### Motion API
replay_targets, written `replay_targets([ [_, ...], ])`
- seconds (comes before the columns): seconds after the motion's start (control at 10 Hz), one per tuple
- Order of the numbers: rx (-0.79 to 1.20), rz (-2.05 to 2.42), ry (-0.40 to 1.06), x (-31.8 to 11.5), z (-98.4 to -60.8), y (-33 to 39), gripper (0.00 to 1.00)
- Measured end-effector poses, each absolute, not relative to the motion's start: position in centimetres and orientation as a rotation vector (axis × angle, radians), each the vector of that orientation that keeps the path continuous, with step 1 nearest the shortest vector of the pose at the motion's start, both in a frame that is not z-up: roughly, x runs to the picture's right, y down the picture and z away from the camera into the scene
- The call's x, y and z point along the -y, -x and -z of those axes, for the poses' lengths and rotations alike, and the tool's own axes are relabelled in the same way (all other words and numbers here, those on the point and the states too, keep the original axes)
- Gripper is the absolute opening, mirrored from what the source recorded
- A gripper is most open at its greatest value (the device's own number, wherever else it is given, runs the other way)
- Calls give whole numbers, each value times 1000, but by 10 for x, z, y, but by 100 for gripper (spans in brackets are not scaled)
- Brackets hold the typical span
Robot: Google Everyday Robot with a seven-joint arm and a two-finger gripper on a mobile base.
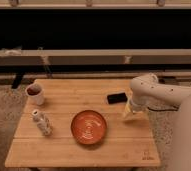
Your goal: Wipe the white sponge on the table
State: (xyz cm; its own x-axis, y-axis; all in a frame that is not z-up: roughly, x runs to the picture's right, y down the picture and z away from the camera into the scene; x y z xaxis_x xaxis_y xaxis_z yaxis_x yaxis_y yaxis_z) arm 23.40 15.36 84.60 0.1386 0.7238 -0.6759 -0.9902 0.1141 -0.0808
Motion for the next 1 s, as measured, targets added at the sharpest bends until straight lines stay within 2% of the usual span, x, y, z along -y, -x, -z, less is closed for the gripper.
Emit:
replay_targets([
  [0.6, -587, -1447, 537, -141, -886, -243, 80],
  [1.0, -576, -1518, 510, -134, -900, -244, 80],
])
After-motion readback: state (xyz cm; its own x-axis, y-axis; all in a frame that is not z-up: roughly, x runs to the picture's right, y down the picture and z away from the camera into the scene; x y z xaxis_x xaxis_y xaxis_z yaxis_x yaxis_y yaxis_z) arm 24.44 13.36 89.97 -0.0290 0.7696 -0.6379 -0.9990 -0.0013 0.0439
